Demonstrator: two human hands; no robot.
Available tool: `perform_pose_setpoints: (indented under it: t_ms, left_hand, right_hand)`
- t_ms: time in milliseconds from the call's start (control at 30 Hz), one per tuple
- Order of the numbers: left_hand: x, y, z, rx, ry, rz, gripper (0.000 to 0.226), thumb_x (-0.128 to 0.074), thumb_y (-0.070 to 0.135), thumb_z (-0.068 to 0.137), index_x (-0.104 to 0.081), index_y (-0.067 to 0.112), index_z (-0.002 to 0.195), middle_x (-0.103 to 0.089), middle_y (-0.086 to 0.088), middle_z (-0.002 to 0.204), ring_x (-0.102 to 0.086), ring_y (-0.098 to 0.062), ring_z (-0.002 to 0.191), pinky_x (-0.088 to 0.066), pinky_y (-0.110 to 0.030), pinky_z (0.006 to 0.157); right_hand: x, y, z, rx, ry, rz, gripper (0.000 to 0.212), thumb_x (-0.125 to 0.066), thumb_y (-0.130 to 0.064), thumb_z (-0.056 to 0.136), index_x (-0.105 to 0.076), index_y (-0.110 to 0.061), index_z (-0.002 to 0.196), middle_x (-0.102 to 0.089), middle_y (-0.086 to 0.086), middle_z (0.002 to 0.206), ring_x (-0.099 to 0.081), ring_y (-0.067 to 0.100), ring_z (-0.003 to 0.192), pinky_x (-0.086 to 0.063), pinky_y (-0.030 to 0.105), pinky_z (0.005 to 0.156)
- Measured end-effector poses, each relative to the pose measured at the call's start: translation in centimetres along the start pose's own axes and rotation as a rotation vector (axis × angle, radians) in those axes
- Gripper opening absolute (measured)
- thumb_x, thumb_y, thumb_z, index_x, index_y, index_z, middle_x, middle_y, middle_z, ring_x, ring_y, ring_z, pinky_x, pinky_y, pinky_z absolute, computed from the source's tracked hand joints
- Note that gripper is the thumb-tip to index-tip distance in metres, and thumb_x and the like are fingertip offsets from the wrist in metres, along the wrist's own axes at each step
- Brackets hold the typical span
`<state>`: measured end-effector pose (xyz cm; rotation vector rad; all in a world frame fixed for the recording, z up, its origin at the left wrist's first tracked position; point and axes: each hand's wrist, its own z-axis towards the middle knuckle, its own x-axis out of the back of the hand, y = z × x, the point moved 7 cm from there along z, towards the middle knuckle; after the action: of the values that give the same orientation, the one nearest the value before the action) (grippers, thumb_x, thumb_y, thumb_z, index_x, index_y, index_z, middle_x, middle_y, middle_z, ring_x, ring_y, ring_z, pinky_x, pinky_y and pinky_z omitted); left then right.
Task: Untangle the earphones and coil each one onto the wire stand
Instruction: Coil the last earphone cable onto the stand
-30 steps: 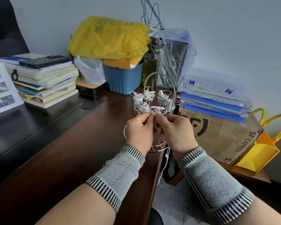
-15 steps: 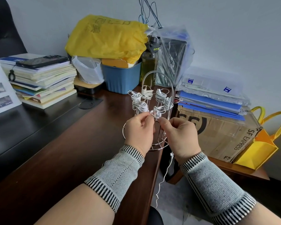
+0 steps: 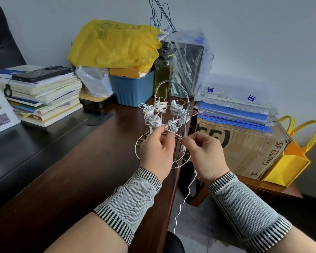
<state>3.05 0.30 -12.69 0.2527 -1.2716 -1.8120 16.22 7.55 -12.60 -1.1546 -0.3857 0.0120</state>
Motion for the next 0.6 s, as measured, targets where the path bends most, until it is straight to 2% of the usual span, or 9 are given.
perform_pose_setpoints:
  t_ms: [133,200,300,400,500,533,600]
  left_hand:
    - [0.1,-0.1,0.2,0.018,-0.001,-0.028,0.033,-0.055,0.036,0.094,-0.067,0.015,0.117,-0.06,0.005,0.067,-0.06,-0.014,0.067,-0.052,-0.033,0.074]
    - [0.0,0.0,0.3,0.01,-0.006,0.003,0.03,-0.054,0.035,0.095,-0.069,0.014,0.109,-0.056,0.006,0.062,-0.055,-0.013,0.063,-0.05,-0.034,0.07]
    - [-0.2,-0.2,0.4,0.008,-0.016,0.044,0.029,-0.049,0.033,0.098,-0.069,0.012,0.101,-0.056,0.007,0.063,-0.055,-0.016,0.064,-0.049,-0.034,0.069]
    - [-0.3,-0.4,0.3,0.051,-0.015,0.014,0.037,-0.043,0.032,0.101,-0.066,0.007,0.087,-0.051,0.009,0.059,-0.049,-0.008,0.055,-0.044,-0.028,0.062]
    - [-0.1,-0.7,0.0,0.156,0.041,-0.134,0.047,-0.044,0.029,0.102,-0.053,0.013,0.058,-0.048,0.008,0.048,-0.041,-0.005,0.041,-0.035,-0.017,0.047]
    - [-0.1,-1.0,-0.1,0.21,0.062,-0.212,0.049,-0.047,0.028,0.101,-0.052,0.013,0.055,-0.049,0.007,0.045,-0.038,-0.005,0.038,-0.032,-0.017,0.043]
    - [-0.5,-1.8,-0.3,0.36,0.087,-0.41,0.039,-0.055,0.028,0.098,-0.062,0.016,0.061,-0.049,0.007,0.046,-0.034,-0.007,0.04,-0.029,-0.02,0.041]
  right_hand:
    - [1.5,0.6,0.7,0.005,-0.015,-0.067,0.02,-0.069,-0.022,0.086,-0.064,-0.013,0.069,-0.054,-0.014,0.048,-0.046,-0.001,0.045,-0.041,0.012,0.05]
    - [2.3,1.2,1.0,-0.02,0.001,-0.101,0.022,-0.071,-0.026,0.084,-0.066,-0.01,0.071,-0.058,-0.008,0.056,-0.048,0.0,0.049,-0.047,0.02,0.055]
    - [3.0,1.6,1.4,-0.054,0.025,-0.084,0.02,-0.071,-0.026,0.084,-0.068,-0.008,0.075,-0.069,0.007,0.072,-0.064,0.021,0.069,-0.056,0.035,0.07]
    - [3.1,1.5,1.3,-0.064,0.036,-0.074,0.019,-0.071,-0.025,0.084,-0.069,-0.008,0.076,-0.07,0.011,0.076,-0.067,0.029,0.078,-0.055,0.037,0.074]
    - [3.2,1.5,1.2,-0.073,0.046,-0.073,0.02,-0.071,-0.024,0.084,-0.069,-0.006,0.075,-0.07,0.013,0.075,-0.064,0.026,0.07,-0.055,0.035,0.071]
    - [3.1,1.5,1.1,-0.079,0.044,-0.069,0.019,-0.071,-0.023,0.084,-0.069,-0.007,0.074,-0.07,0.012,0.073,-0.061,0.021,0.065,-0.054,0.034,0.069]
    - [3.1,1.6,1.0,-0.088,0.045,-0.052,0.019,-0.072,-0.022,0.083,-0.067,-0.008,0.071,-0.064,0.004,0.063,-0.053,0.007,0.055,-0.05,0.028,0.06]
